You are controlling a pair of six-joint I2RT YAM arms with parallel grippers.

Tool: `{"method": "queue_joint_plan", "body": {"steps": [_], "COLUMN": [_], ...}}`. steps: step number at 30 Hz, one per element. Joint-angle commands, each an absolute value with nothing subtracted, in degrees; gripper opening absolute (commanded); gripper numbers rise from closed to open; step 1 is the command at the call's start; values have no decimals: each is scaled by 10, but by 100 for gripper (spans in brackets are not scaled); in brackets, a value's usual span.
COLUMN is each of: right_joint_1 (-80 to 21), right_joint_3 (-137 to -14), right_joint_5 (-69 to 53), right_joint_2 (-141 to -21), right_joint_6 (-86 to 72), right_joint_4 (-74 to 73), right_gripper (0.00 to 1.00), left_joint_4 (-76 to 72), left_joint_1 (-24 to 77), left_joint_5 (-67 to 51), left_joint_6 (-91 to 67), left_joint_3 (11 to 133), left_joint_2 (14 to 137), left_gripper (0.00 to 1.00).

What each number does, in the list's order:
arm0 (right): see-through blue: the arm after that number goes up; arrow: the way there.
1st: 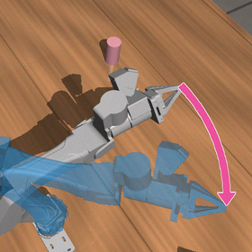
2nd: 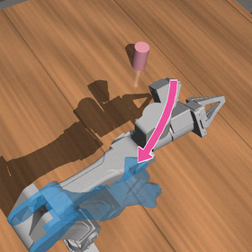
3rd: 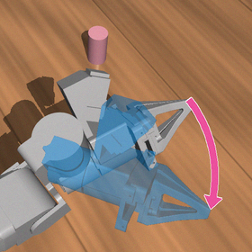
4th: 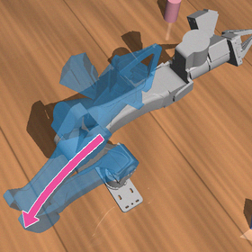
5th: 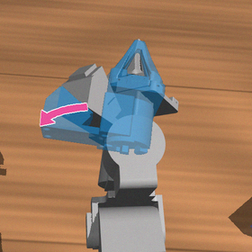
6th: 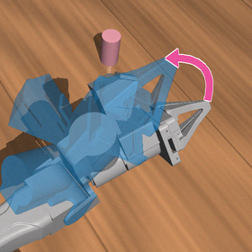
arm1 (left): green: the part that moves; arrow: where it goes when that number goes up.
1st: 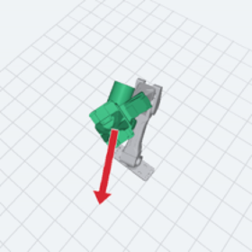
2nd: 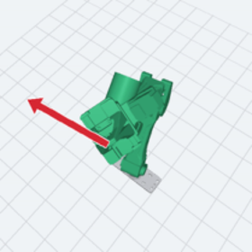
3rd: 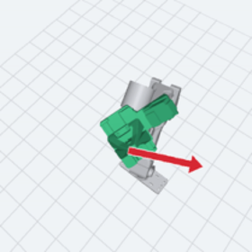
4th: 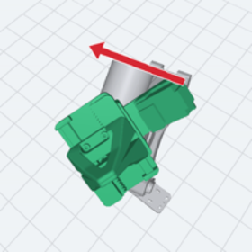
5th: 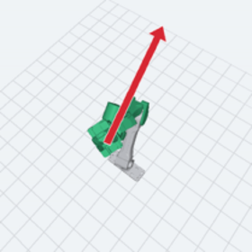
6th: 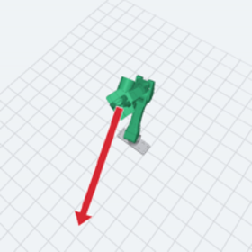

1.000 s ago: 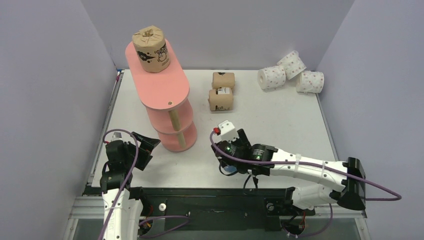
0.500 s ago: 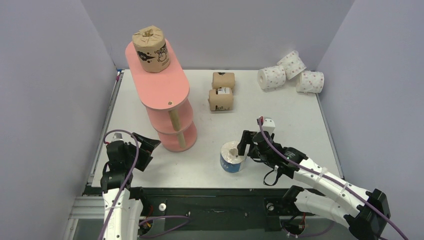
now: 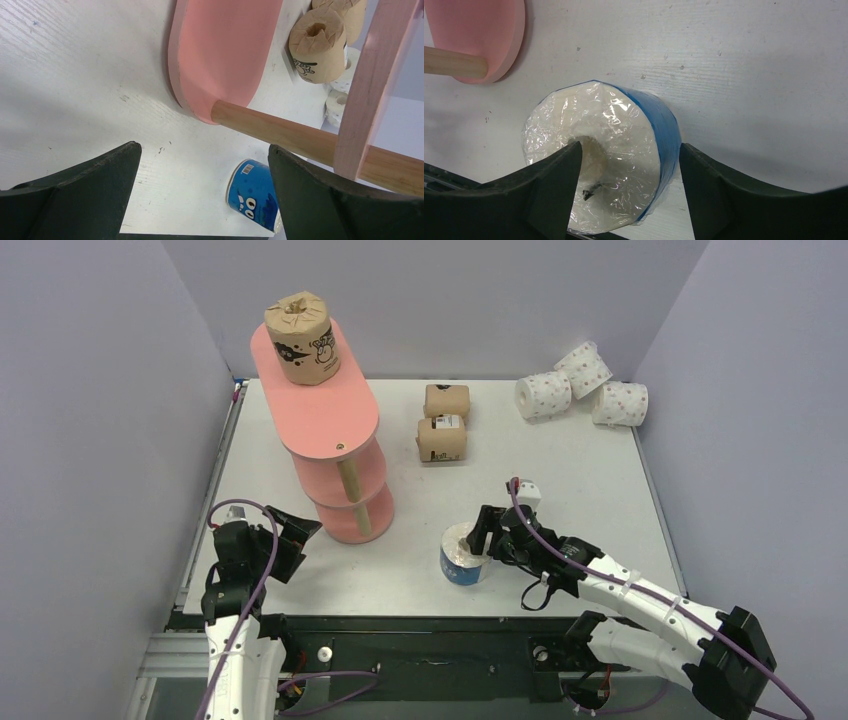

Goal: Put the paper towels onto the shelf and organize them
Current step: Pick up the paper towel from the center of the board.

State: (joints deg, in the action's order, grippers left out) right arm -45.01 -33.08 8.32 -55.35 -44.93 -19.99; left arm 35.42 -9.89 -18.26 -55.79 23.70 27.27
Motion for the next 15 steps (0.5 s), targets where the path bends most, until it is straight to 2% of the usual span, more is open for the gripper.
{"method": "queue_joint_plan", "body": {"steps": [1, 6, 15], "right_joint_1": [-448, -448, -448], "right_joint_3": [-324, -319, -322], "right_joint_5": [81, 78, 65], "right_joint_2": [-548, -556, -588], "right_joint_6": [-452, -448, -442], "right_joint_4": [-174, -175, -172], "right_gripper": [65, 56, 54], "left_joint_4": [338, 335, 339], "left_joint_1": [-100, -100, -100], "left_joint_5": [-189, -191, -191], "left_joint_6": [-548, -549, -548], "left_joint_3": [233, 230, 234], "left_joint_2": [269, 270, 267], "left_gripper": [99, 100, 99]}}
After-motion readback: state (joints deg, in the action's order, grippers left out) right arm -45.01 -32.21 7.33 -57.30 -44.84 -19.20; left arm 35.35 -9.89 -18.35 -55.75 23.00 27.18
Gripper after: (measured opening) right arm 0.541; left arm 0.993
